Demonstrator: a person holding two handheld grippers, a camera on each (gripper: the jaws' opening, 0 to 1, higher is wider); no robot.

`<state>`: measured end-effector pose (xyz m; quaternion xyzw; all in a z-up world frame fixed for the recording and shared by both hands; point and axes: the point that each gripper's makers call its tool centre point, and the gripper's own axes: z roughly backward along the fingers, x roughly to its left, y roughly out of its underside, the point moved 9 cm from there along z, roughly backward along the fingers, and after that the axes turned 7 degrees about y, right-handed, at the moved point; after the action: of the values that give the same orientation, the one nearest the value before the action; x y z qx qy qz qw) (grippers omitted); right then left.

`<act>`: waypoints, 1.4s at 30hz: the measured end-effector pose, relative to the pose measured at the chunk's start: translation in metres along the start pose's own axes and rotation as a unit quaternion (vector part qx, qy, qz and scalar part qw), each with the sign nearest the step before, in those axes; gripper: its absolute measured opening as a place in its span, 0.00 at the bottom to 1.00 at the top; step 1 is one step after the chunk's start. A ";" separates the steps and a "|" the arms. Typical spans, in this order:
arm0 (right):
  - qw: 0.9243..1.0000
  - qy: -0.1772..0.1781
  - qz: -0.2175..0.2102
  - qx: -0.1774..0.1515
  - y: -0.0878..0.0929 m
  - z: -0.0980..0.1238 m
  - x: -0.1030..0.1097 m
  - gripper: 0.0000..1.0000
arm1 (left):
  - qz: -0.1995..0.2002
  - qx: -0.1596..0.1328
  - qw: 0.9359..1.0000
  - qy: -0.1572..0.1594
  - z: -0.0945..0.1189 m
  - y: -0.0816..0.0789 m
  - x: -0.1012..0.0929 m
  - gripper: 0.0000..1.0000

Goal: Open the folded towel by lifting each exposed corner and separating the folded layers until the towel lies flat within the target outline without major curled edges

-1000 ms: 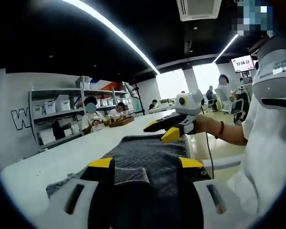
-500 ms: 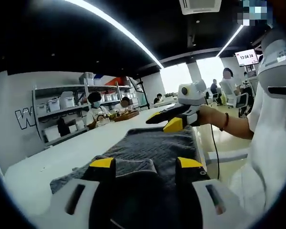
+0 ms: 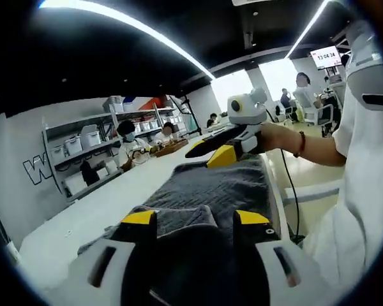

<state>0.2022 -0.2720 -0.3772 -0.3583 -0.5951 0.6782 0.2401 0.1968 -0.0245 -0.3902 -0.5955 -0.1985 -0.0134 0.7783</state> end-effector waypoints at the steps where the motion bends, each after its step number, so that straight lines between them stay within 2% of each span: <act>1: 1.000 -0.001 0.000 0.000 0.000 -0.001 0.000 0.40 | -0.003 0.002 1.000 0.001 0.000 0.000 0.000 0.46; 6: 1.000 -0.002 -0.008 0.004 0.003 -0.008 -0.003 0.40 | -0.008 0.017 1.000 -0.009 -0.001 0.003 0.002 0.46; 13: 1.000 -0.004 -0.007 0.007 0.002 -0.012 -0.002 0.40 | -0.038 0.053 0.998 -0.025 -0.004 0.007 0.005 0.46; 14: 1.000 -0.004 -0.007 0.008 0.002 -0.013 -0.002 0.40 | -0.041 0.055 0.997 -0.033 -0.004 0.007 0.006 0.46; 18: 1.000 -0.006 -0.002 0.013 0.001 -0.016 -0.003 0.40 | -0.043 0.061 0.997 -0.025 -0.008 0.009 0.005 0.47; 22: 1.000 -0.005 0.002 0.011 -0.002 -0.017 -0.006 0.39 | -0.053 0.071 0.995 -0.035 -0.009 0.009 0.006 0.48; 24: 1.000 -0.005 -0.002 0.009 -0.003 -0.019 -0.007 0.39 | -0.074 0.095 0.992 -0.044 -0.011 0.010 0.007 0.49; 27: 1.000 -0.009 -0.002 0.010 -0.003 -0.020 -0.006 0.39 | -0.075 0.097 0.991 -0.050 -0.014 0.012 0.008 0.49; 29: 1.000 -0.012 -0.002 0.009 -0.002 -0.021 -0.006 0.39 | -0.086 0.112 0.988 -0.055 -0.015 0.013 0.009 0.51; 31: 1.000 -0.015 -0.009 0.011 0.001 -0.024 -0.006 0.38 | -0.084 0.113 0.989 -0.044 -0.019 0.015 0.008 0.51; 35: 1.000 -0.015 -0.015 0.016 0.004 -0.027 -0.009 0.38 | -0.088 0.113 0.989 -0.043 -0.021 0.014 0.009 0.50; 38: 0.999 -0.019 -0.021 0.018 0.005 -0.030 -0.010 0.38 | -0.105 0.112 0.987 -0.040 -0.023 0.012 0.009 0.47; 42: 0.999 -0.019 -0.020 0.018 0.005 -0.031 -0.009 0.38 | -0.103 0.113 0.988 -0.033 -0.026 0.012 0.009 0.44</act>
<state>0.2323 -0.2599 -0.3817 -0.3290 -0.5945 0.6902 0.2489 0.2155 -0.0435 -0.4043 -0.4802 -0.2846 -0.0508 0.8281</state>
